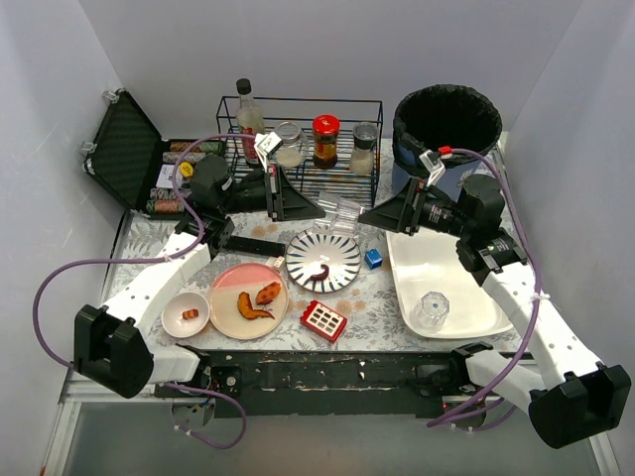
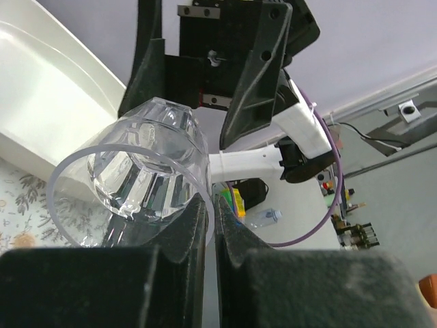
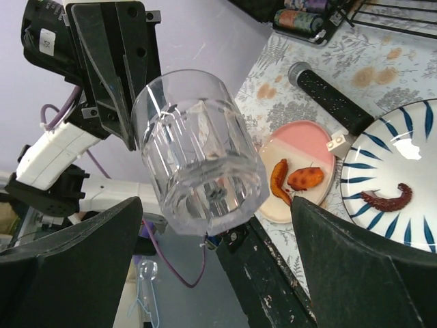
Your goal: Clear the kitchen counter
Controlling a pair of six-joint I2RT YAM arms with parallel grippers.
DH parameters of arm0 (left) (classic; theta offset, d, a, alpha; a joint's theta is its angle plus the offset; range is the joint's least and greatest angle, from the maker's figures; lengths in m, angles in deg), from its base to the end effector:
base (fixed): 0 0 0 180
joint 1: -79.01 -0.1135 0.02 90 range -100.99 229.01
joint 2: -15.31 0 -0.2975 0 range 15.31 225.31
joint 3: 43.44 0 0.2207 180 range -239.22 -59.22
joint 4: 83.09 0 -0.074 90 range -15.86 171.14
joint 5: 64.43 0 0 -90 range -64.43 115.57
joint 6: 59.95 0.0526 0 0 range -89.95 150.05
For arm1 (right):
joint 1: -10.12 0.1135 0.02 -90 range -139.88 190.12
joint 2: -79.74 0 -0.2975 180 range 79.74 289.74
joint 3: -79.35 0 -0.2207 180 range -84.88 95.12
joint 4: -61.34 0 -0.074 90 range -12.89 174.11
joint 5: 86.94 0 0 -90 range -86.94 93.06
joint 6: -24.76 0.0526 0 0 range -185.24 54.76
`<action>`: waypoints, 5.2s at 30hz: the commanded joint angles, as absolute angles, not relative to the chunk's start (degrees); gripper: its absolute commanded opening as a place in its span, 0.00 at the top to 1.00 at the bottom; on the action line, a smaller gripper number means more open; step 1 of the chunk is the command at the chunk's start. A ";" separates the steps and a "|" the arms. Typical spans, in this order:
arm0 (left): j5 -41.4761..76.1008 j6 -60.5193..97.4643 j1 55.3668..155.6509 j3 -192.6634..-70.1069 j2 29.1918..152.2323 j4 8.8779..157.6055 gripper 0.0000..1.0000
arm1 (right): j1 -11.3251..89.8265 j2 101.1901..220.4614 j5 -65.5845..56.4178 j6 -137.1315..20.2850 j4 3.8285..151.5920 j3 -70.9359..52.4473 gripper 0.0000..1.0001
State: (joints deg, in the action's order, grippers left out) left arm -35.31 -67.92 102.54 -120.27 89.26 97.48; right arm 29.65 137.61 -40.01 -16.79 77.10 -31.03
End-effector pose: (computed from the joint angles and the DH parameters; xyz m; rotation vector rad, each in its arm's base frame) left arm 0.2178 -0.1450 0.4165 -0.1998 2.1744 -2.2484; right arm 0.1671 0.0974 0.4025 -0.1855 1.8455 1.4769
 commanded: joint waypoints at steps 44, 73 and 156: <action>-31.82 -64.69 100.10 -121.00 96.86 91.69 0.20 | 26.13 146.28 25.98 -39.05 143.28 -7.53 0.99; -30.32 -63.20 100.10 -120.04 98.89 89.40 0.20 | 5.64 140.57 13.51 -38.35 140.13 -32.31 0.99; 5.19 -43.69 99.40 -128.74 97.75 50.46 0.02 | 36.48 145.30 -9.42 -30.52 103.93 -23.70 0.14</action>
